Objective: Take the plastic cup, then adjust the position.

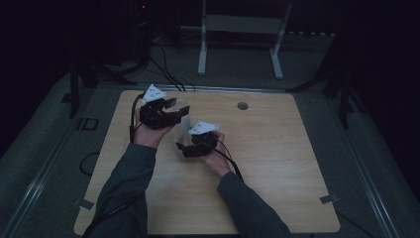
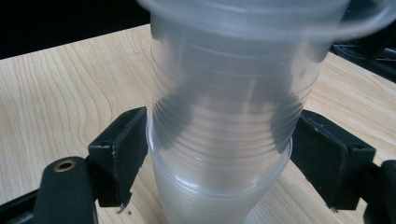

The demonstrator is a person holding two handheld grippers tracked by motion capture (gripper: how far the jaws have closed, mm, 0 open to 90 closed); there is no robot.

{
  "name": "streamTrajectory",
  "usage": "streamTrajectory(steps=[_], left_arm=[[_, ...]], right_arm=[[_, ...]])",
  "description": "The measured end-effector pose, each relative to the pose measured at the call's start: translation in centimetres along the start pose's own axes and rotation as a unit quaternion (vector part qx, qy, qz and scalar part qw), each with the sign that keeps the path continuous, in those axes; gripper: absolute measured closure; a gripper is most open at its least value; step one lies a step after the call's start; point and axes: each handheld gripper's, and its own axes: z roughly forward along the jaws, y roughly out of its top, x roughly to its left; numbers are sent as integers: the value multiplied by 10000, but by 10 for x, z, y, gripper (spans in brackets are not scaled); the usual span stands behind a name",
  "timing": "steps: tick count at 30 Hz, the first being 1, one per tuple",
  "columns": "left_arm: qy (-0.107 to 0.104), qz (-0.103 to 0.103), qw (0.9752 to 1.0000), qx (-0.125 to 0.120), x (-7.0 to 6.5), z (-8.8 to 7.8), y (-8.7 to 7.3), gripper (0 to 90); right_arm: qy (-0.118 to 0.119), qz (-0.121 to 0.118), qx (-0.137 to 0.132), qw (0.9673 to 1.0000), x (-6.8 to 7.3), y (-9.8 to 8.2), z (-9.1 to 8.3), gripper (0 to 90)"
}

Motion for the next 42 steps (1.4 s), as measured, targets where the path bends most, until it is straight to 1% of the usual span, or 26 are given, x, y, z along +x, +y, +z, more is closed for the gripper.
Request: streamTrajectory(steps=[3, 5, 9, 18, 22, 30, 35, 42], left_arm=[[-8, 69, 10000, 0, 0, -1, 7, 416], [-33, 61, 10000, -28, 0, -3, 12, 416], [-62, 31, 9999, -73, 1, -6, 19, 416], [-83, 67, 9997, -218, -1, -19, 32, 417], [-66, 100, 9996, -259, -1, -25, 35, 417], [-50, 80, 9995, -302, 1, -35, 39, 417], [-21, 121, 9994, -338, 3, -43, 40, 418], [8, 101, 9992, -390, 6, -53, 38, 418]], right_arm=[[8, -13, 11, 10000, 0, 0, -1, 210], [32, 24, 7, 10000, -1, 0, -1, 208], [41, 10, 16, 10000, -2, -1, -2, 203], [37, 6, 34, 10000, -3, -1, -4, 199], [33, 7, 27, 10000, -2, -2, -4, 199], [12, -10, 68, 10000, -3, -3, -4, 199], [1, -20, 39, 10000, -3, -3, -7, 198], [-46, -35, -32, 10000, -5, -2, -14, 194]])
